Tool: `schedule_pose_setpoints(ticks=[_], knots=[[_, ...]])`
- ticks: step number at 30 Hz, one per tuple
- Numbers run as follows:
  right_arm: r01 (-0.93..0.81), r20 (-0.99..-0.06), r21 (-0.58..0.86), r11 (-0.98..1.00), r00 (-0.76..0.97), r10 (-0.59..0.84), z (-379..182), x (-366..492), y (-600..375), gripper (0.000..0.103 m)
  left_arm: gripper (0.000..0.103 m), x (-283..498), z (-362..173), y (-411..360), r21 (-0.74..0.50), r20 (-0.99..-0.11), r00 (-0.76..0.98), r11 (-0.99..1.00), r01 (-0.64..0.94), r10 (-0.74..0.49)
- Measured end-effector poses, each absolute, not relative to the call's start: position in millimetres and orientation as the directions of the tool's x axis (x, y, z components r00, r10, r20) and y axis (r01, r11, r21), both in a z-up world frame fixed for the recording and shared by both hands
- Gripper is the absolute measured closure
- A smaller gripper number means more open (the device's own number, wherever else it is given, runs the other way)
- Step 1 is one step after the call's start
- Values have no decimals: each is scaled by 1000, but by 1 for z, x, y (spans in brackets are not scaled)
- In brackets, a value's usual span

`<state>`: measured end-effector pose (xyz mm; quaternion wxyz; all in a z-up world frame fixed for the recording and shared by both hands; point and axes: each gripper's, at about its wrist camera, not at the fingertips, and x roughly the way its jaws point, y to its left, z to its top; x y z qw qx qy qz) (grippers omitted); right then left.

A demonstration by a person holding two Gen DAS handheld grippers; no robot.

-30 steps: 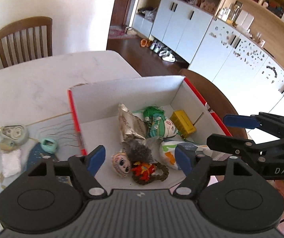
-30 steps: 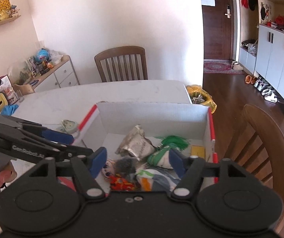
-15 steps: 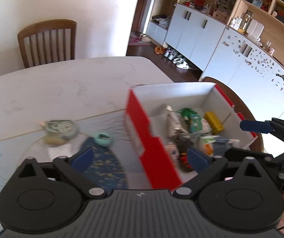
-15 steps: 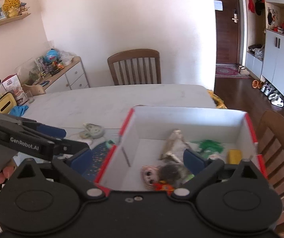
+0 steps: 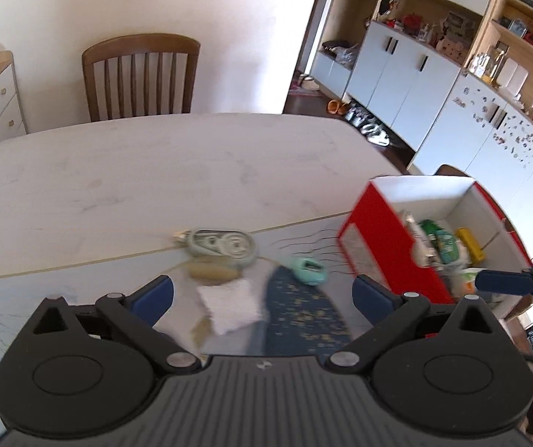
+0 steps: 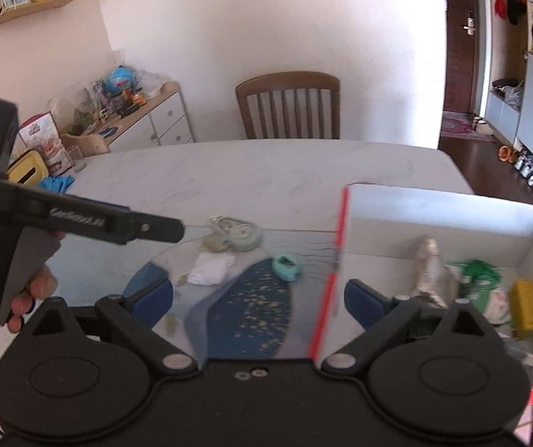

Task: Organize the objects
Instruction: 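Withdraw both grippers from the box back over the table, then grasp beige eraser with left gripper while right grasps teal sharpener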

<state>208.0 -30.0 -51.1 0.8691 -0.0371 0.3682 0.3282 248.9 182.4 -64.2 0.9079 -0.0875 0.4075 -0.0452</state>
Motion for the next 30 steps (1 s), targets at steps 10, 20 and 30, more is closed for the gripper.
schedule_pose_setpoints(ticks=[10, 20, 30], knots=[[-599, -703, 122, 792, 511, 495, -81, 219, 29, 6, 0, 283, -99, 214, -165, -751, 640, 985, 56, -163], [-515, -740, 96, 852, 535, 407, -104, 254, 50, 17, 0, 290, -144, 228, -81, -740, 663, 994, 79, -113], [-443, -758, 94, 892, 549, 353, -120, 280, 70, 30, 1, 292, -160, 224, -72, -688, 720, 996, 61, -94]])
